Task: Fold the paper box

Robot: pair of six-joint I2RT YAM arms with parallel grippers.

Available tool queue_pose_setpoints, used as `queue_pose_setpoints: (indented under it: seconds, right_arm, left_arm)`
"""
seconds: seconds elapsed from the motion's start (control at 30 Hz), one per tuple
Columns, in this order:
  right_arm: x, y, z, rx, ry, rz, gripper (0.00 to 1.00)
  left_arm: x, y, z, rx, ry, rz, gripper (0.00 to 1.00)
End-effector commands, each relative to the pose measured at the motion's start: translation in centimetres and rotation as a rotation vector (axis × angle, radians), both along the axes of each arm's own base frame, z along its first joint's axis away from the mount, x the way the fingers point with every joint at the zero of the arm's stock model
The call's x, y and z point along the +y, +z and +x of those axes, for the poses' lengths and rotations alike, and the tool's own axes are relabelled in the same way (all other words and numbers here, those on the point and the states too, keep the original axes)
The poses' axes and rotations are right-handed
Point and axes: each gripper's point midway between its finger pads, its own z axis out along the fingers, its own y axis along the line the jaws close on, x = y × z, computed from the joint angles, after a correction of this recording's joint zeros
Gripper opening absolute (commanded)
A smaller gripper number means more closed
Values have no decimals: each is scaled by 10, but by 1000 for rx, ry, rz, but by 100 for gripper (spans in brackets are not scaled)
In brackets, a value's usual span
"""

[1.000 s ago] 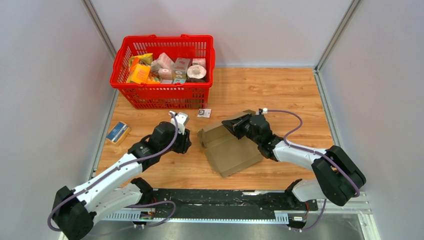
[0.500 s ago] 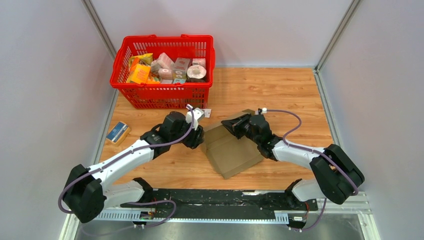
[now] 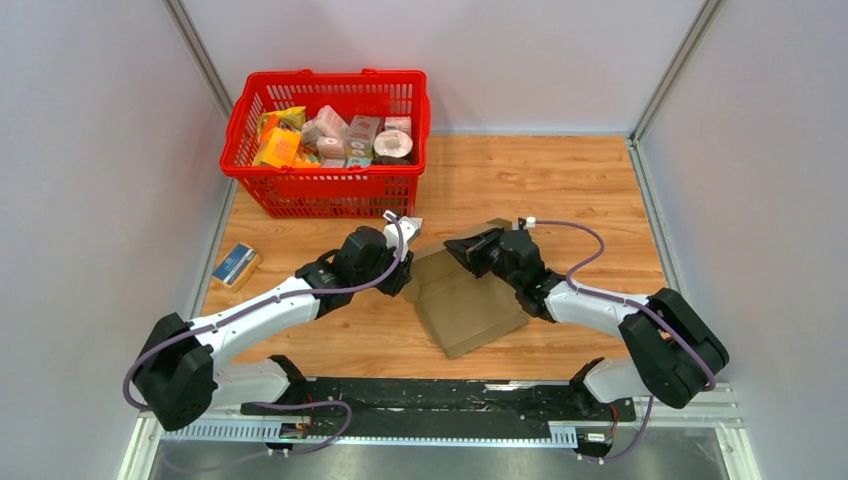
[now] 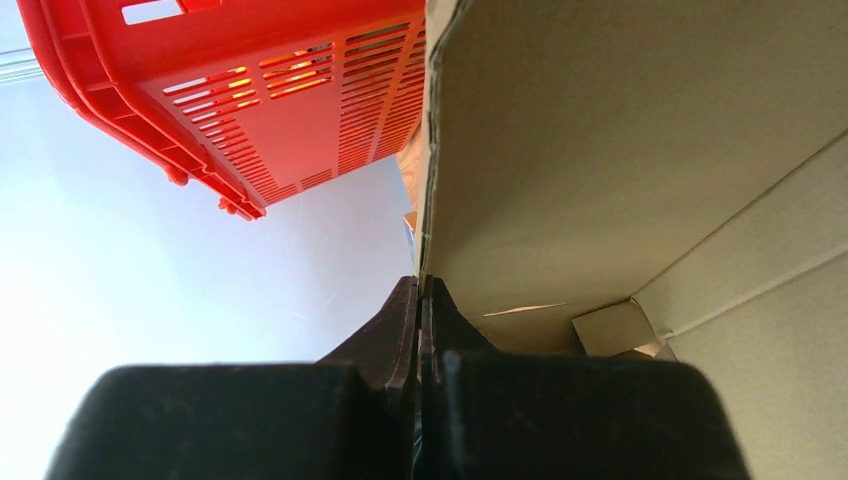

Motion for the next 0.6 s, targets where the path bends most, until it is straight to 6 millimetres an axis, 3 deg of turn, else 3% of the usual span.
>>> queue_pose_setpoints:
  seconds: [0.0, 0.2, 0.3, 0.4, 0.57]
  right_arm:
    - [-1, -8, -9, 20, 15, -10, 0]
    - [-6, -8, -11, 28, -3, -10, 0]
    - [-6, -7, -12, 27, -4, -7, 0]
    - [-8, -8, -13, 27, -9, -9, 0]
    - [-11, -13, -15, 43, -36, -3, 0]
  left_arm:
    - [-20, 30, 21, -84, 85, -98, 29]
    - [-32, 34, 20, -106, 156, -108, 26]
    - [-29, 29, 21, -106, 199, -91, 27]
    - [-21, 20, 23, -89, 260, -63, 36]
    - [-13, 8, 32, -93, 378, 5, 35]
